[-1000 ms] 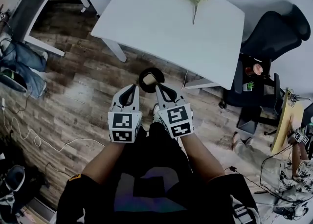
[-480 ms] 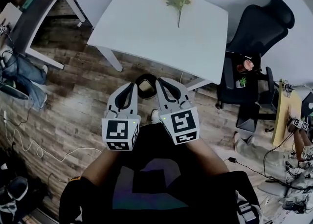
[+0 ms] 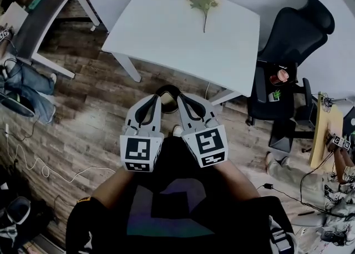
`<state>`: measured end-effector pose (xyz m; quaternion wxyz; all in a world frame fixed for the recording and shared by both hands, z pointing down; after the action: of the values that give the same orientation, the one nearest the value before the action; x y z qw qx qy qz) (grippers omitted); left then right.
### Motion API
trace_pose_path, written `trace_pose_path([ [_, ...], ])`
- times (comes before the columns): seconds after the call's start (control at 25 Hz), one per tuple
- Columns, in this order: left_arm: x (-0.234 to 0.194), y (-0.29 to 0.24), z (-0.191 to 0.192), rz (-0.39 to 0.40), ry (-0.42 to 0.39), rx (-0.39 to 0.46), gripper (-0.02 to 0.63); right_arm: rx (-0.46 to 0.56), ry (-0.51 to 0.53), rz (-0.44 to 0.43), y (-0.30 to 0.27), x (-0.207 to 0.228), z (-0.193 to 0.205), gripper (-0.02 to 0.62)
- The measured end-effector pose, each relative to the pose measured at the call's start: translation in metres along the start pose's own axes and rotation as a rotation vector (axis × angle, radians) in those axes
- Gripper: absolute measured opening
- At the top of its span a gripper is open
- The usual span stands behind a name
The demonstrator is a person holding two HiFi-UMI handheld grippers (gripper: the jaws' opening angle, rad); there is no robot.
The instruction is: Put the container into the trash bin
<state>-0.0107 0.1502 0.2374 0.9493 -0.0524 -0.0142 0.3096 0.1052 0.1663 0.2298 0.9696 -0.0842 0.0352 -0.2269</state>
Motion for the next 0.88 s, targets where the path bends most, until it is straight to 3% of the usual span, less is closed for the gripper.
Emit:
trace_pose_path([
  [0.88,-0.017,-0.007,0.0,-0.004,-0.004,0.004,0.008,0.003,0.0,0.019,-0.018,0.001,-0.001,0.012],
])
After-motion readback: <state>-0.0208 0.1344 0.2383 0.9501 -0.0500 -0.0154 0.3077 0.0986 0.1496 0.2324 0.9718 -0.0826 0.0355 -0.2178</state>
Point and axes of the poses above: the fingertips, and each gripper's own axes: y backward along the fingers, x to its right, z out of its underside, the point moved 6 cm from there along y, backward along the fingers, and after that the axes turned 12 degrees about x, right-handed, at the moved point
